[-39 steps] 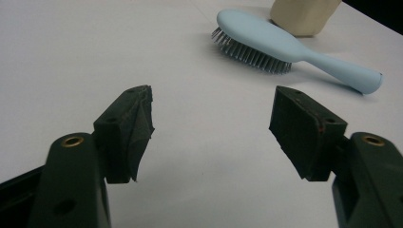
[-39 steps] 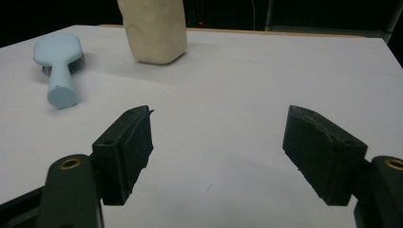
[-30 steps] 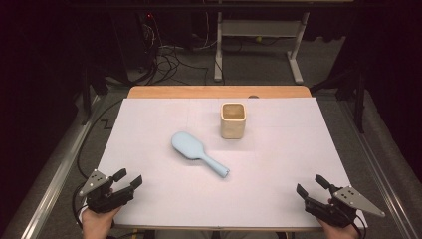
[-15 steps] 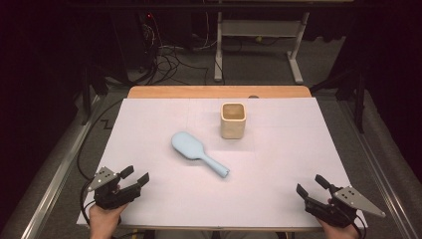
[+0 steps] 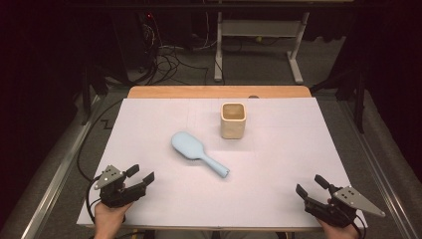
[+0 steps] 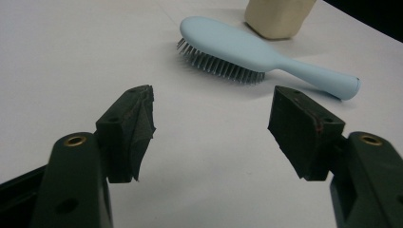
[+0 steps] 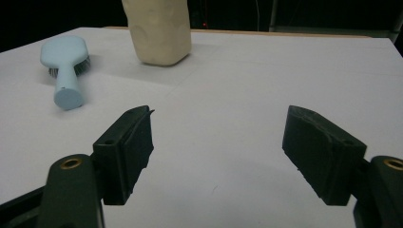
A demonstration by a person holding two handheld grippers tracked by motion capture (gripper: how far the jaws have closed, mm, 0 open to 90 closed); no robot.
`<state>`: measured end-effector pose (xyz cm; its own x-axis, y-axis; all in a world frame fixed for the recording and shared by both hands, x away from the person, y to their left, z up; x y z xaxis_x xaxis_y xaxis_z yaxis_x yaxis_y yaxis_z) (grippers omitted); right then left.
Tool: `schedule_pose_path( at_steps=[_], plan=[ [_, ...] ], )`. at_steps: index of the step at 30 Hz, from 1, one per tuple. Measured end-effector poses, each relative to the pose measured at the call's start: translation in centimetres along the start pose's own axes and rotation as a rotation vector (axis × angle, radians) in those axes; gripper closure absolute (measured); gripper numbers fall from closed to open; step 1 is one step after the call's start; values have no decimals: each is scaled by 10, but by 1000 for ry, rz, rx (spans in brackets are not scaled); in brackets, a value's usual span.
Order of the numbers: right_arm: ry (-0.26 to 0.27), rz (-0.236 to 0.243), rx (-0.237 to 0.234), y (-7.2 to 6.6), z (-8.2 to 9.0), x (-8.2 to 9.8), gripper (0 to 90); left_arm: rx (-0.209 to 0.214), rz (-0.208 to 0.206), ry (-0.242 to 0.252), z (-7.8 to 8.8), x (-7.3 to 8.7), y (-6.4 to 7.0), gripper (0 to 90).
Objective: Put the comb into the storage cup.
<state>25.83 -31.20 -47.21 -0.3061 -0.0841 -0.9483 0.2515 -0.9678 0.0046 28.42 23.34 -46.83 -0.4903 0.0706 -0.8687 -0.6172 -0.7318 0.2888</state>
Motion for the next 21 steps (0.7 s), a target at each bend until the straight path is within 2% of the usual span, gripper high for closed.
schedule_pose_path(
  at_steps=[21],
  plan=[
    [-6,2,2,0,0,0,259,43,-35,-14,-20,-8,13,328]
  ],
)
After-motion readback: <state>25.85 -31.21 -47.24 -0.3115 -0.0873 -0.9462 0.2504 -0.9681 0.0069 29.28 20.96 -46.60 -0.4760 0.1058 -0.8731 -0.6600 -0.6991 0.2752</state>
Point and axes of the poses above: each handheld gripper's, and its own axes: z roughly backward along the jaws, x roughly out of its underside, y roughly to its right, the point moved 3 cm from there along -z, roughly forward along the jaws, and after that the axes turned 11 degrees about x, right-handed, at the moved point
